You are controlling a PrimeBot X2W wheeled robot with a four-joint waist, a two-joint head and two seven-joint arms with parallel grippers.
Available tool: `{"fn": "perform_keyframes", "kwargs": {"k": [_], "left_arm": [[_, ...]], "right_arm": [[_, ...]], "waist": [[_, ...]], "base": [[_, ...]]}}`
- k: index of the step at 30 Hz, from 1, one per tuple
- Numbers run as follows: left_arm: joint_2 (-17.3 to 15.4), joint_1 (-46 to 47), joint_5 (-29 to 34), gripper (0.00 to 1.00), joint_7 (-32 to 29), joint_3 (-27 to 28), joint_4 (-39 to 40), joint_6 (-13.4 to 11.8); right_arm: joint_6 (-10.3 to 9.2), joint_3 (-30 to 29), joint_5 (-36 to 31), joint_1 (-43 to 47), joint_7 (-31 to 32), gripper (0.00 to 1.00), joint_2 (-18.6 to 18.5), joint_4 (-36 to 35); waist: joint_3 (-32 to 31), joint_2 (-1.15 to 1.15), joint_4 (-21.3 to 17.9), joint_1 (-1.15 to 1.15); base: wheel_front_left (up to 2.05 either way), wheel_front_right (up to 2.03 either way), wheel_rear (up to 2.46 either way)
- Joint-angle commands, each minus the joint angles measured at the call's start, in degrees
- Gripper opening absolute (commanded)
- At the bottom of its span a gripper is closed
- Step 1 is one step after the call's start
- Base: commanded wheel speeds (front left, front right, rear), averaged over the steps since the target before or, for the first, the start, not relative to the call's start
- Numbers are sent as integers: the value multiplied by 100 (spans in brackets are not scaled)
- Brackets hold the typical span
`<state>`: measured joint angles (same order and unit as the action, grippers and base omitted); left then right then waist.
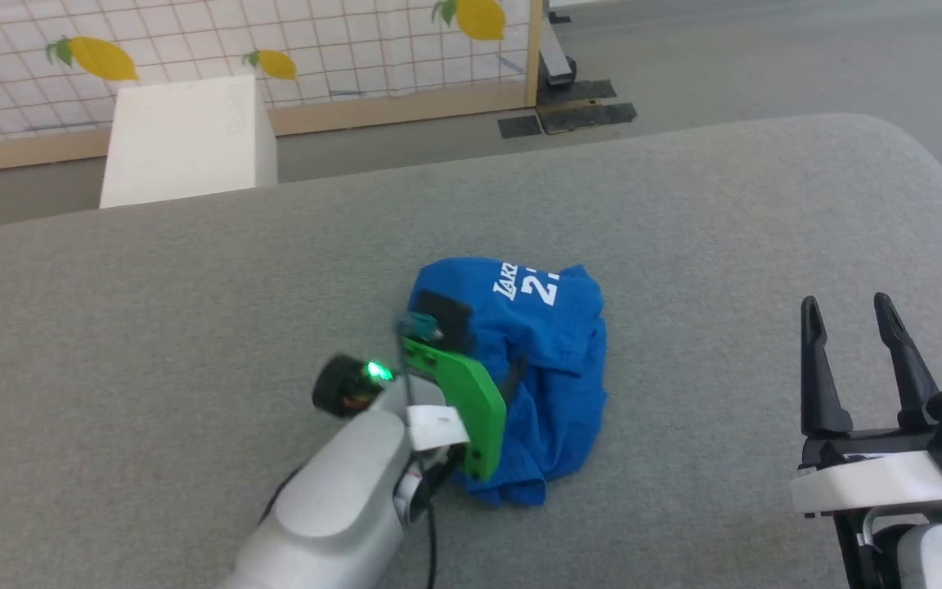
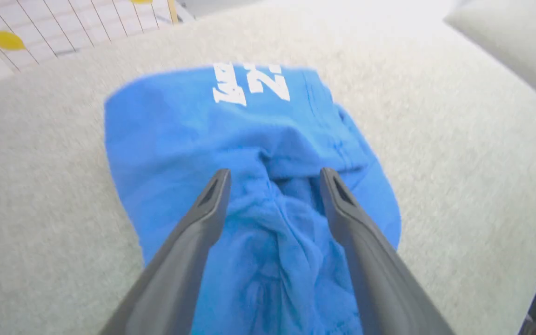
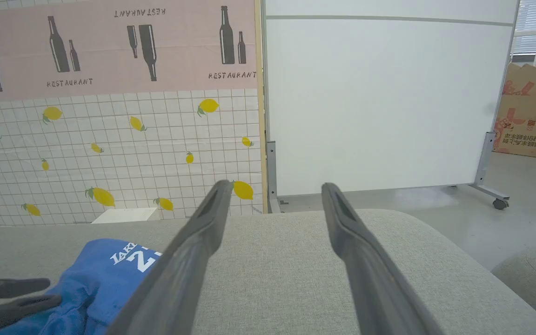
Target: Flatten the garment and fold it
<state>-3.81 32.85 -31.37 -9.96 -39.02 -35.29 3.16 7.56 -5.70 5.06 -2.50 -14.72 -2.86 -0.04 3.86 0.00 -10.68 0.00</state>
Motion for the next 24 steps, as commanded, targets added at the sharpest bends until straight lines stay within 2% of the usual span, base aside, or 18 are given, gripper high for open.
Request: {"fn": "perform_keyframes", "kwargs": {"k": [1,6,8,13,16,24], "left_arm": [[-79,-26,60,100,363,112,121,-105],[-260,-196,115,100,1951,657,702,-420],[-347,-333,95,100,2305,883,925,-490],[-575,-788,284,100,2489,1513,1596,-578],[-608,-1192,591,100,2493,2012,2085,-538],[-382,-2060,1119,100,2495,2775,2479,-157]], "right_arm": [[-8,-8,-23,71,-28,100,-1,9],[-8,-59,-71,99,-28,100,-1,-9],[-8,-77,-73,112,-28,100,-1,-29],[-8,-104,-94,144,-28,100,-1,-73],[-8,-127,-95,138,-28,100,-1,-81],[-8,-98,-55,128,-28,100,-1,-51]], "waist": [[-91,0,114,0],[-222,0,341,0],[-257,0,435,0],[-271,0,652,0],[-245,0,761,0],[-197,0,905,0]], "base": [[0,0,0],[0,0,0],[0,0,0],[0,0,0],[0,0,0],[0,0,0]]}}
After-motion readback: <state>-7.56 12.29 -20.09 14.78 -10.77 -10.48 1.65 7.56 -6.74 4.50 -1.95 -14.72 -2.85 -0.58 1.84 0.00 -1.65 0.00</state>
